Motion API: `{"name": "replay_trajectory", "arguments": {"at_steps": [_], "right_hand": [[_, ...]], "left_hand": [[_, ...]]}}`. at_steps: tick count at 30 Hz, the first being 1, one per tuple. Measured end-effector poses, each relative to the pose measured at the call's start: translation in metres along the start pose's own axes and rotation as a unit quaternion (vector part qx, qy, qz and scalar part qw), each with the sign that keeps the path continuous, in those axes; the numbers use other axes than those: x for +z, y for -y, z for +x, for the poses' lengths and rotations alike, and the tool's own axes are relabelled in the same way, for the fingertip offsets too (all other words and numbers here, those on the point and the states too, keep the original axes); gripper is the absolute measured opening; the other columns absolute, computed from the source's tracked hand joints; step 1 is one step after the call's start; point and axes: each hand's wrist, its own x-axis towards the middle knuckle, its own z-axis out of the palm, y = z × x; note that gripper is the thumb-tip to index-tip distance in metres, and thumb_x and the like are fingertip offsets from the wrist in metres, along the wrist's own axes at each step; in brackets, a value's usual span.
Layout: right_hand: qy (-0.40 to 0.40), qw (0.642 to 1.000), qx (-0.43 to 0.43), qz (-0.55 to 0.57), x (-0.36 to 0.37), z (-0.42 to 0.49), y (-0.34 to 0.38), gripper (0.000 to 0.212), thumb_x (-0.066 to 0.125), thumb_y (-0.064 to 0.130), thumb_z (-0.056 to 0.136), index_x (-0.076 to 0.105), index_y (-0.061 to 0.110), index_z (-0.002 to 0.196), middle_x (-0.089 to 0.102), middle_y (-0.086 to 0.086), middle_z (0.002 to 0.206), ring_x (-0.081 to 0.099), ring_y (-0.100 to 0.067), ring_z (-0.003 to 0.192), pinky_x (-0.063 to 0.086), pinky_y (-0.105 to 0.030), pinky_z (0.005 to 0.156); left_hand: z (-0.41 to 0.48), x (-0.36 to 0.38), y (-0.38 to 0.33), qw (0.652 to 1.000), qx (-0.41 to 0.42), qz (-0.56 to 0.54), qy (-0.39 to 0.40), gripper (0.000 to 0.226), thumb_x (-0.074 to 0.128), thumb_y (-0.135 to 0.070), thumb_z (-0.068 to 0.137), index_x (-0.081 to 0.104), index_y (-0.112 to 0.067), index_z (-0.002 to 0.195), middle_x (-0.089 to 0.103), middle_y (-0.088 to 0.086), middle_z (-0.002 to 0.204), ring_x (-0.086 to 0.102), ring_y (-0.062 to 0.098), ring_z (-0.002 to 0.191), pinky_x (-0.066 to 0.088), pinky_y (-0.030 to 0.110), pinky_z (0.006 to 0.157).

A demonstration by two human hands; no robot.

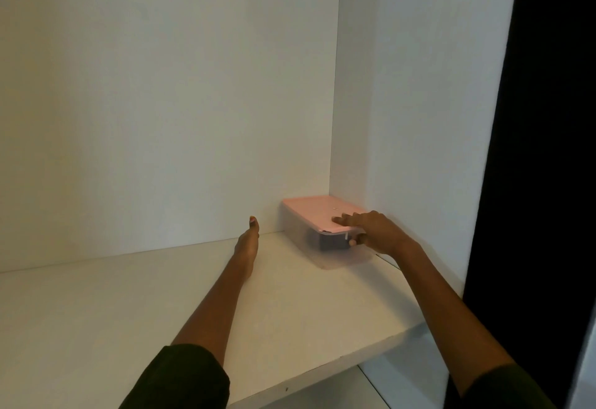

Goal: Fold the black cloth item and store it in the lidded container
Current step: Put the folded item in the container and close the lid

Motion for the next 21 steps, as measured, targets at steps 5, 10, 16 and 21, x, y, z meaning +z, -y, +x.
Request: {"name": "replay_trajectory", "arguments": {"at_steps": [5,10,16,21], "right_hand": [[-0.015,0.999,-0.01,0.039,0.003,0.001,-0.004,0.057,0.061,0.008,0.089,0.043,0.028,0.14,0.04,-0.002,0.15,0.043,-0.026,0.134,0.032,-0.032,0.112],[-0.029,0.997,-0.02,0.071,0.008,0.001,-0.006,0.057,0.064,0.007,0.087,0.046,0.026,0.138,0.043,-0.002,0.148,0.042,-0.026,0.135,0.031,-0.033,0.113],[-0.034,0.999,-0.014,0.022,0.003,-0.005,0.001,0.055,0.058,0.013,0.092,0.04,0.025,0.142,0.038,0.001,0.152,0.034,-0.024,0.139,0.018,-0.036,0.117],[0.014,1.0,0.003,-0.004,-0.001,0.0,0.003,0.059,0.055,0.01,0.092,0.034,0.029,0.144,0.025,0.002,0.157,0.017,-0.024,0.147,0.009,-0.053,0.119]], "left_hand": [[0.0,0.001,0.001,0.999,-0.001,0.035,0.01,0.085,0.019,-0.072,0.086,0.037,-0.014,0.145,0.036,0.009,0.153,0.029,0.026,0.143,0.016,0.047,0.118],[-0.009,0.001,-0.003,0.998,0.006,0.06,0.01,0.082,0.019,-0.07,0.088,0.035,-0.014,0.146,0.036,0.009,0.153,0.029,0.027,0.143,0.017,0.048,0.118],[-0.03,0.005,-0.02,0.989,0.039,0.138,-0.026,0.07,0.016,-0.056,0.096,0.037,-0.008,0.144,0.04,0.014,0.149,0.034,0.032,0.139,0.024,0.043,0.114],[-0.052,0.007,-0.026,0.964,0.113,0.238,-0.034,0.062,0.02,-0.047,0.099,0.039,-0.005,0.141,0.042,0.018,0.146,0.037,0.033,0.136,0.028,0.039,0.111]]}}
